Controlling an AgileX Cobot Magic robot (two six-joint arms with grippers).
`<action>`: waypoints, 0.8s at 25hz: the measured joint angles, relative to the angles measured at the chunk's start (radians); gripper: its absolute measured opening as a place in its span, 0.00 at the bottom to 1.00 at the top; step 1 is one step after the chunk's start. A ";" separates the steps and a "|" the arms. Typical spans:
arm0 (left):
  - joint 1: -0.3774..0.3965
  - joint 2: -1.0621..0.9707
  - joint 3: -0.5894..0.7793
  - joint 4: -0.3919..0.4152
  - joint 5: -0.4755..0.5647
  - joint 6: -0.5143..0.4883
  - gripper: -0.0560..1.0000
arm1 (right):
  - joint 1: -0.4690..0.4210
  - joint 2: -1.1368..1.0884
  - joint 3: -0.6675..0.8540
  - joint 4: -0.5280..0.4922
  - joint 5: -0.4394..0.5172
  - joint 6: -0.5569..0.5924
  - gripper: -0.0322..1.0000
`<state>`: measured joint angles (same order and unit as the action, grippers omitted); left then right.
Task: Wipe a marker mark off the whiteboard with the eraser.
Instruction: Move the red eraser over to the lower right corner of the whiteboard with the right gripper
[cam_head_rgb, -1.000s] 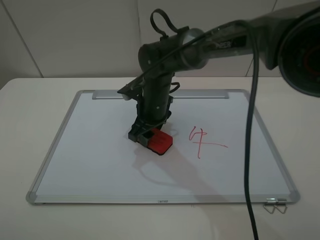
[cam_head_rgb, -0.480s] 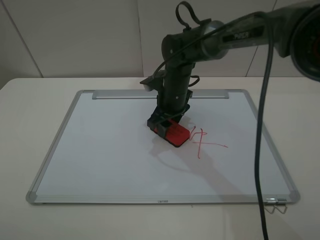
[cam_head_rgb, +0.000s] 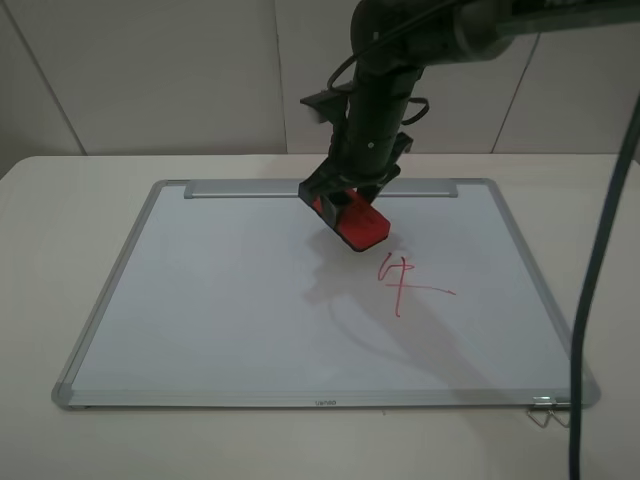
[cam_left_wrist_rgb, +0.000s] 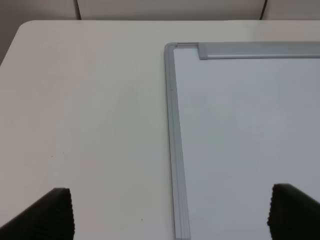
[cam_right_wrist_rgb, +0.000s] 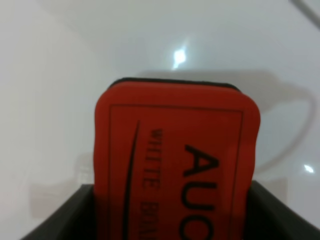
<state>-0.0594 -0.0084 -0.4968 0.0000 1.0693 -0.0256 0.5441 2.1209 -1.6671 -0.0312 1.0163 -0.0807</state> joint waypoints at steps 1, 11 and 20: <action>0.000 0.000 0.000 0.000 0.000 0.000 0.79 | -0.011 -0.015 0.000 -0.012 0.010 0.025 0.51; 0.000 0.000 0.000 0.000 0.000 0.000 0.79 | -0.154 -0.088 0.095 -0.078 0.031 0.192 0.51; 0.000 0.000 0.000 0.000 0.000 0.000 0.79 | -0.312 -0.333 0.516 -0.080 -0.189 0.300 0.51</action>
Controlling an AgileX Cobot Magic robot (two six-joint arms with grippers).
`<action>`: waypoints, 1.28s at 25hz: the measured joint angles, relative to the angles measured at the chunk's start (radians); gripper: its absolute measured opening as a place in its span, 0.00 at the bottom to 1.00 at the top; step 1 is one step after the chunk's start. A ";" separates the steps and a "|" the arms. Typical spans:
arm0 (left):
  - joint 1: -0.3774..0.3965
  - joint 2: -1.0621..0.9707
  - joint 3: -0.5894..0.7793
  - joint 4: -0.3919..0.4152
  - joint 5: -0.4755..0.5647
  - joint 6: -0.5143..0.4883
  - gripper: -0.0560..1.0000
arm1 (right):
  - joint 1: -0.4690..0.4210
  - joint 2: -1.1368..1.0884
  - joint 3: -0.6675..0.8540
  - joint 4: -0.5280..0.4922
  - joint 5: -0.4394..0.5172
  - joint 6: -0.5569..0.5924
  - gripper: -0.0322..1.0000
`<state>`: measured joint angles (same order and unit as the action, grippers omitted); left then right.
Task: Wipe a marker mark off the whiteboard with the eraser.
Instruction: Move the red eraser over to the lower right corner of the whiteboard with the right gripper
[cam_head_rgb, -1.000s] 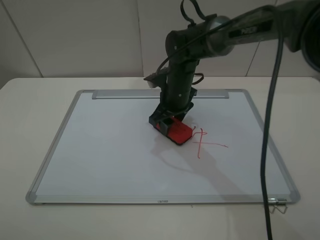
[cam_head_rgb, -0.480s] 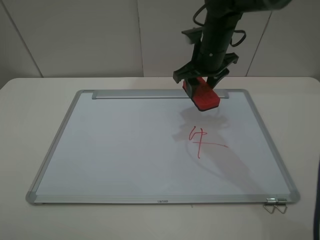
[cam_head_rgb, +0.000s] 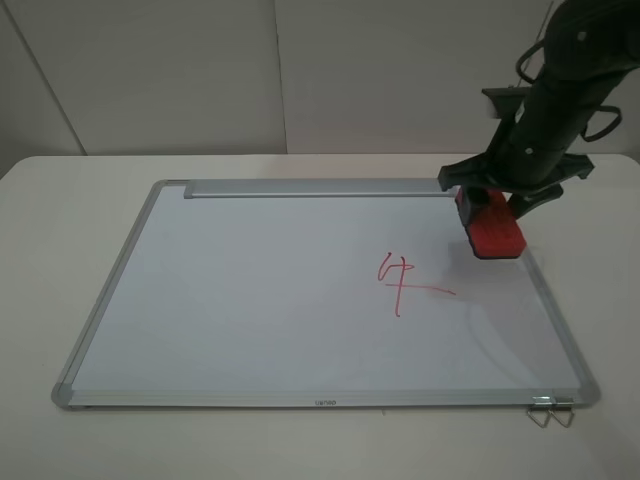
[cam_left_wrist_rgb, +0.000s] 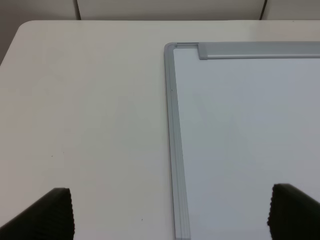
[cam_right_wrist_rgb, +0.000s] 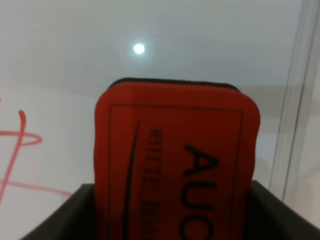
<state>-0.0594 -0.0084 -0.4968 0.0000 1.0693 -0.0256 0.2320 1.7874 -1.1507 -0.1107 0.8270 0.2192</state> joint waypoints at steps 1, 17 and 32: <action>0.000 0.000 0.000 0.000 0.000 0.000 0.79 | -0.012 -0.029 0.046 0.000 -0.025 0.004 0.51; 0.000 0.000 0.000 0.000 0.000 0.000 0.79 | -0.025 -0.112 0.411 -0.042 -0.193 0.115 0.51; 0.000 0.000 0.000 0.000 0.000 0.000 0.79 | -0.007 -0.120 0.424 -0.045 -0.227 0.141 0.51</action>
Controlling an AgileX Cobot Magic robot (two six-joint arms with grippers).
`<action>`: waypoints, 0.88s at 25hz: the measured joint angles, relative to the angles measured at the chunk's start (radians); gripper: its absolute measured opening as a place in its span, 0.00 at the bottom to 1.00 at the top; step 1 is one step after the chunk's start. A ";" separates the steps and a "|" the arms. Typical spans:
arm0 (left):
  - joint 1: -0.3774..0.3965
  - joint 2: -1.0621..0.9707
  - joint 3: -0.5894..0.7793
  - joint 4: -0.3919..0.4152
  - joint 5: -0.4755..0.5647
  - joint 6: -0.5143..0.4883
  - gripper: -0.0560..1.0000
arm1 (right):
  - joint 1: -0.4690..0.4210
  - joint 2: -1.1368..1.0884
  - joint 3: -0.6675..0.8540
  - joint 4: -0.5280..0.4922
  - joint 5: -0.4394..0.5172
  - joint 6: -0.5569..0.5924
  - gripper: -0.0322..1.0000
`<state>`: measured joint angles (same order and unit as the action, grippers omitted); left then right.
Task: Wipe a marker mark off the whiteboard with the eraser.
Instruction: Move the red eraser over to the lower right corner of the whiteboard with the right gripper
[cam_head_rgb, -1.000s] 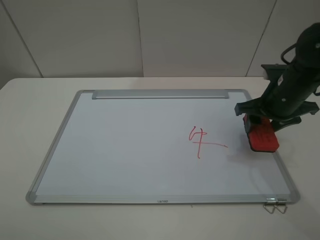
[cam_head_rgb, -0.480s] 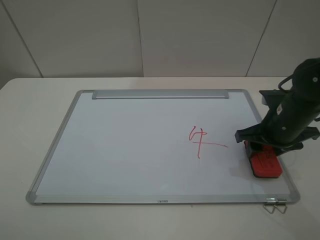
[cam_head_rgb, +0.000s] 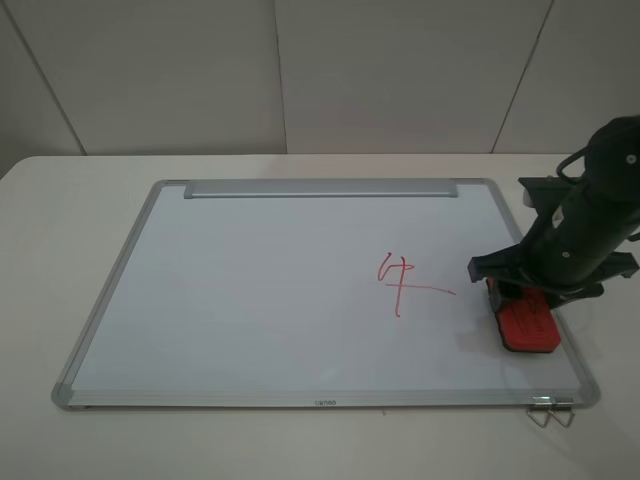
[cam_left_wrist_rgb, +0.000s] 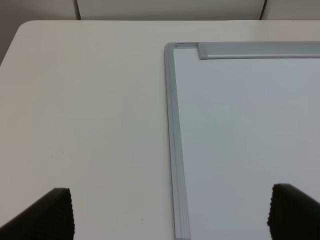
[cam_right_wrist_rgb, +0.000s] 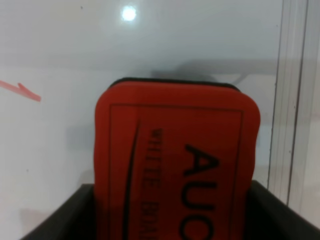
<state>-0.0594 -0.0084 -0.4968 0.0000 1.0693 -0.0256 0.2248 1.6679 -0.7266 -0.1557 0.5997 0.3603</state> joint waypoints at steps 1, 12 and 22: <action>0.000 0.000 0.000 0.000 0.000 0.000 0.79 | 0.000 0.000 0.000 -0.002 0.000 0.000 0.51; 0.000 0.000 0.000 0.000 0.000 0.000 0.79 | 0.000 0.000 0.000 -0.016 -0.006 0.000 0.51; 0.000 0.000 0.000 0.000 0.000 0.000 0.79 | 0.000 -0.001 0.000 -0.019 -0.015 -0.003 0.63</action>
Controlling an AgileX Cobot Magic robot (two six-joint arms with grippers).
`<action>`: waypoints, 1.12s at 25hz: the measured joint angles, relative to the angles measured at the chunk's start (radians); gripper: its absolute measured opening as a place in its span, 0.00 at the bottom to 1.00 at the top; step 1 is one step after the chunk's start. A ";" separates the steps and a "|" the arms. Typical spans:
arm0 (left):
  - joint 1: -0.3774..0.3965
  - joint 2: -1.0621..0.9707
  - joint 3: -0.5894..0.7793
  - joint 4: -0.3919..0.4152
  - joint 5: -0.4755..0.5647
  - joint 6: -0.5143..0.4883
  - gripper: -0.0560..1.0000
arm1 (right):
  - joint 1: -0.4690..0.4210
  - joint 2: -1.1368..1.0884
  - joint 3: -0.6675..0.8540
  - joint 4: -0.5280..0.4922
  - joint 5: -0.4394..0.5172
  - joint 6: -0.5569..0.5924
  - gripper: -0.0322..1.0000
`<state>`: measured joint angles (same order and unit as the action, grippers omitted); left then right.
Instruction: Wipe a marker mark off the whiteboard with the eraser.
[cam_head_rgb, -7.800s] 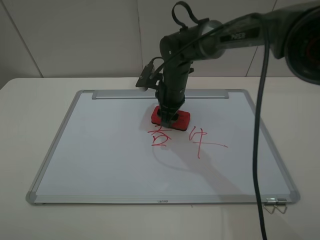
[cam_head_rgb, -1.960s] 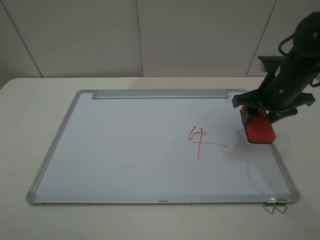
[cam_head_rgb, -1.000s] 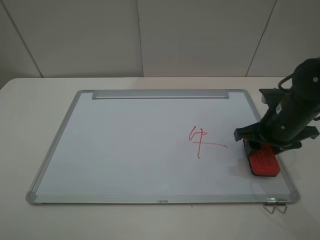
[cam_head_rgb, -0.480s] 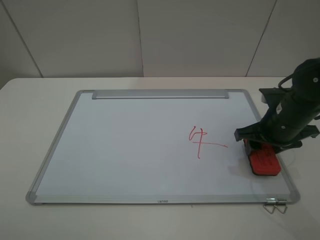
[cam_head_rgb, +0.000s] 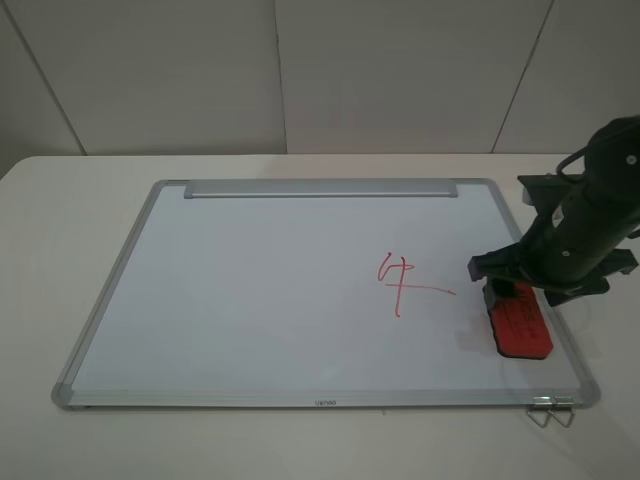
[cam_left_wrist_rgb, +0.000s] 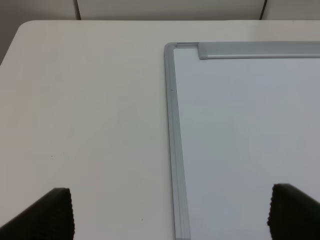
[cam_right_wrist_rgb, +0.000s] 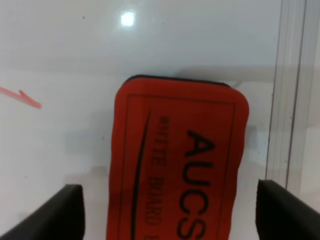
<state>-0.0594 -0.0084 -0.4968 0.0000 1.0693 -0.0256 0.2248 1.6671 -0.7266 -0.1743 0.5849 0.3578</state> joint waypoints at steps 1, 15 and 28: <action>0.000 0.000 0.000 0.000 0.000 0.000 0.79 | 0.000 -0.001 0.000 -0.002 0.000 -0.001 0.63; 0.000 0.000 0.000 0.000 0.000 0.000 0.79 | -0.157 -0.451 0.001 0.012 0.157 -0.119 0.82; 0.000 0.000 0.000 0.000 0.000 0.000 0.79 | -0.209 -1.141 0.001 0.108 0.499 -0.160 0.82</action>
<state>-0.0594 -0.0084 -0.4968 0.0000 1.0693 -0.0256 0.0155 0.5263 -0.7260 -0.0663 1.0835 0.1983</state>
